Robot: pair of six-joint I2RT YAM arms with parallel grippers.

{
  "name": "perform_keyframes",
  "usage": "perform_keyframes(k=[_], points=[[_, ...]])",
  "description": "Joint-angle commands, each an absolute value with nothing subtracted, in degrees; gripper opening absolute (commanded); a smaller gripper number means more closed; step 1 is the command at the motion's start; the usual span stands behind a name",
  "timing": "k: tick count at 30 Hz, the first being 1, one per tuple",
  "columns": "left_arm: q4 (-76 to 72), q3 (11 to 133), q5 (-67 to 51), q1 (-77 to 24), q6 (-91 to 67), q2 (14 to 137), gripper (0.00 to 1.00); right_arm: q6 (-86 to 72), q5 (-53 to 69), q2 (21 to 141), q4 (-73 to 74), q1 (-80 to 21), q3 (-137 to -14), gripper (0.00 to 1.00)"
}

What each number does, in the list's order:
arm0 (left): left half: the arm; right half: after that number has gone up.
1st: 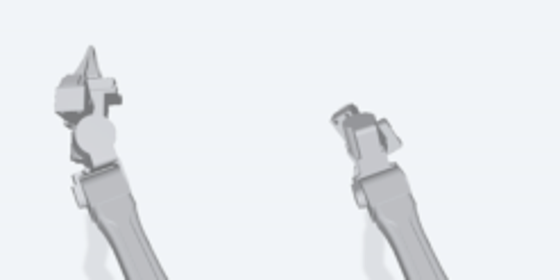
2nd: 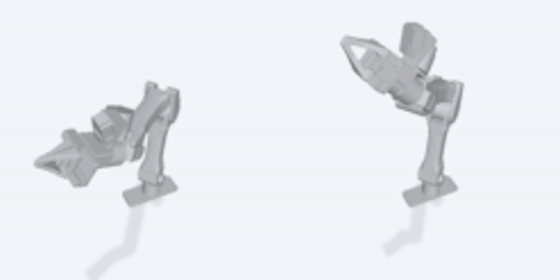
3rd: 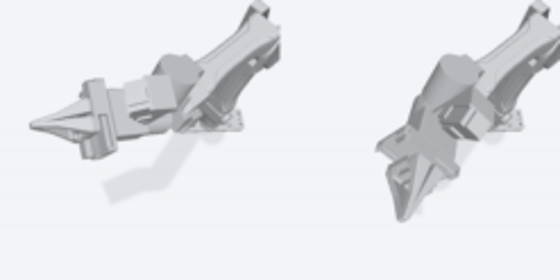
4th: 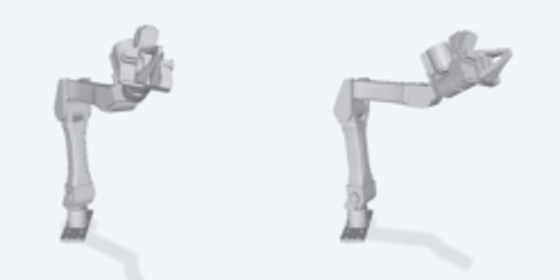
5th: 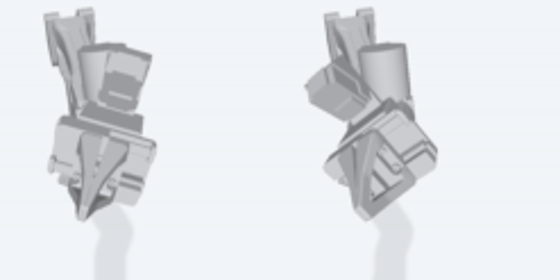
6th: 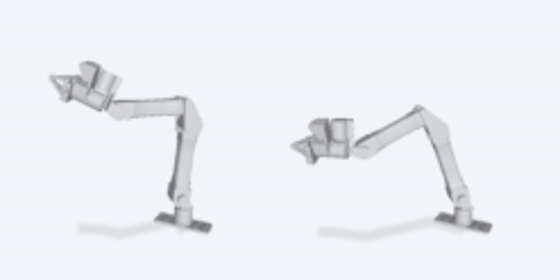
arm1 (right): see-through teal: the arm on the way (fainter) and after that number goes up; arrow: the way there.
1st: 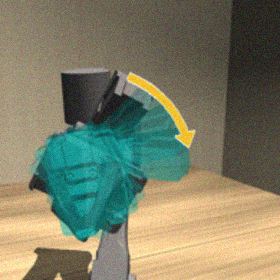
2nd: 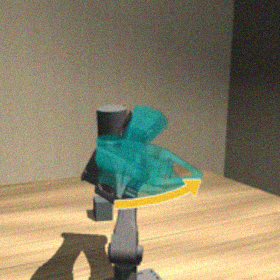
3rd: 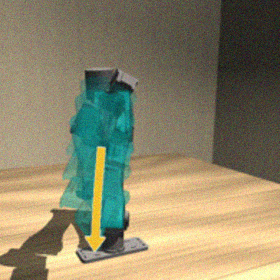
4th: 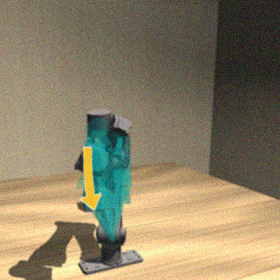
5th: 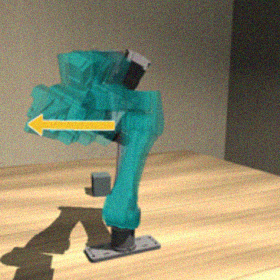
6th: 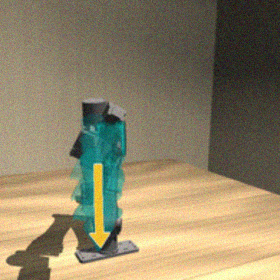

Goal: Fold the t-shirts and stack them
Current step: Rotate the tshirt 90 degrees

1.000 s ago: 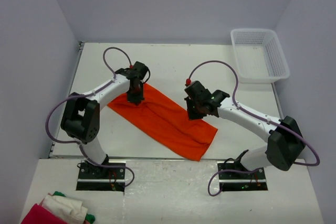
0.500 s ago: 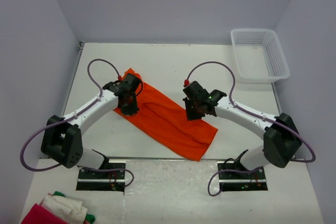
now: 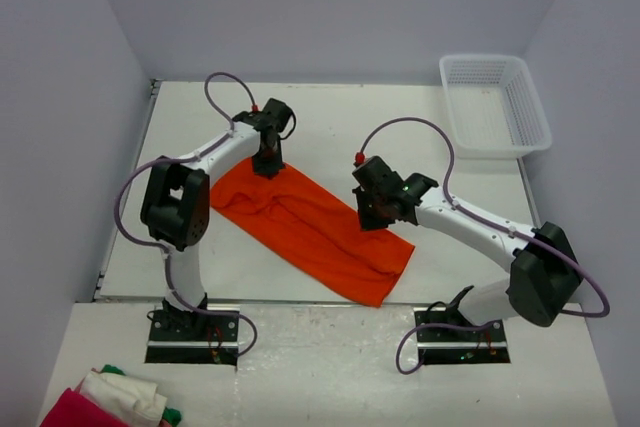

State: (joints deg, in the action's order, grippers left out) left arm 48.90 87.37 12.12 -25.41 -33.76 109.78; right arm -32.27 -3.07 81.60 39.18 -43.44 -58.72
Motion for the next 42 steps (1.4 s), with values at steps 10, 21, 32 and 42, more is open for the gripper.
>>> perform_keyframes(k=[10,21,32,42], points=[[49.0,85.3,13.6,-20.2,-30.4,111.5,0.00,-31.3,-4.3,80.0,38.4,-43.2,-57.4,0.00],[46.3,73.8,11.5,-20.2,-31.4,104.5,0.00,-31.4,-3.5,80.8,37.5,-43.1,-57.4,0.00],[44.4,66.5,8.7,-22.7,-32.6,97.8,0.00,-31.7,-2.6,81.7,36.7,-43.1,-57.4,0.00],[40.8,61.7,5.8,-23.3,-33.1,100.5,0.00,-31.8,-3.2,80.8,37.2,-43.1,-57.2,0.00]])
